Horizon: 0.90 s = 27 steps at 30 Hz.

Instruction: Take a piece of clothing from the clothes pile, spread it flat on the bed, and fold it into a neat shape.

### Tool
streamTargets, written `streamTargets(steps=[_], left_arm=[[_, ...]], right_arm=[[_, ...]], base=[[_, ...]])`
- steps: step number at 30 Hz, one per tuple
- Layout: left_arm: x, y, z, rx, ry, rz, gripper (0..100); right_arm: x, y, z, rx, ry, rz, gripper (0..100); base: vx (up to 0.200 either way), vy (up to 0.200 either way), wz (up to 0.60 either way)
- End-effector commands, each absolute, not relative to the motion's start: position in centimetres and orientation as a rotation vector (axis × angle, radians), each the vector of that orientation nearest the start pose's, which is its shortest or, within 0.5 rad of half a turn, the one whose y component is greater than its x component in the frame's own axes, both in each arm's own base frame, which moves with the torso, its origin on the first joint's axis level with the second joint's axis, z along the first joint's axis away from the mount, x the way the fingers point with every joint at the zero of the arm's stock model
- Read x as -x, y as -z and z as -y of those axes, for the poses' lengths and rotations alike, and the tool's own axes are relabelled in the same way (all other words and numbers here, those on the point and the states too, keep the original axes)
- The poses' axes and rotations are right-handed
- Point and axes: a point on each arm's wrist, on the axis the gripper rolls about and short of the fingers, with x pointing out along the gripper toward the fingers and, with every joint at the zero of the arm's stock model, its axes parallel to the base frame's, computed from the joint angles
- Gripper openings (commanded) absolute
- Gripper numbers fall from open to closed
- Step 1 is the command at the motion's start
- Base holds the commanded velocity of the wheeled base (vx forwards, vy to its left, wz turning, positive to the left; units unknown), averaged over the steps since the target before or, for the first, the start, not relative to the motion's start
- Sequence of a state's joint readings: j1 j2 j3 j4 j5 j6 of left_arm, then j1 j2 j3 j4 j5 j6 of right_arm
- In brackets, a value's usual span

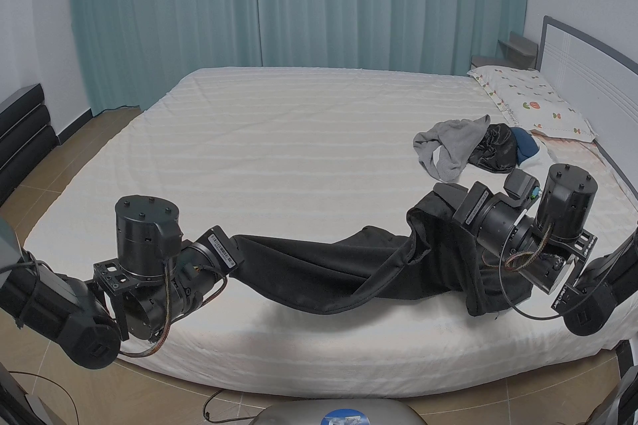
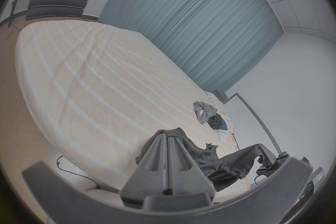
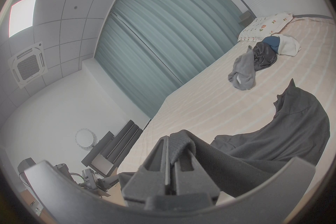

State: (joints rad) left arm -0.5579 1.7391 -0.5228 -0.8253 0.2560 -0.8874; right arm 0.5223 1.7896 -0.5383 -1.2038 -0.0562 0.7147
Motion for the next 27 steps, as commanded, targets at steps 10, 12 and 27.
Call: streamTargets(steps=[10,12,27], left_arm=[[-23.6,-12.1,13.3,0.722,0.089,-0.446,0],[-23.4,-12.2,13.2,0.722,0.088,-0.446,0],[-21.4,-13.1,12.0,0.731,0.097,-0.425,0]], right_arm=[[-25.9,-13.2,-15.6,-0.672,-0.433,-0.244,0],[-26.0,-13.3,-15.6,-0.675,-0.435,-0.234,0],[-25.7,-13.2,-14.8,-0.683,-0.422,-0.230,0]], base=[[0.000,0.200,0.00],[0.000,0.000,0.00],[0.000,0.000,0.00]])
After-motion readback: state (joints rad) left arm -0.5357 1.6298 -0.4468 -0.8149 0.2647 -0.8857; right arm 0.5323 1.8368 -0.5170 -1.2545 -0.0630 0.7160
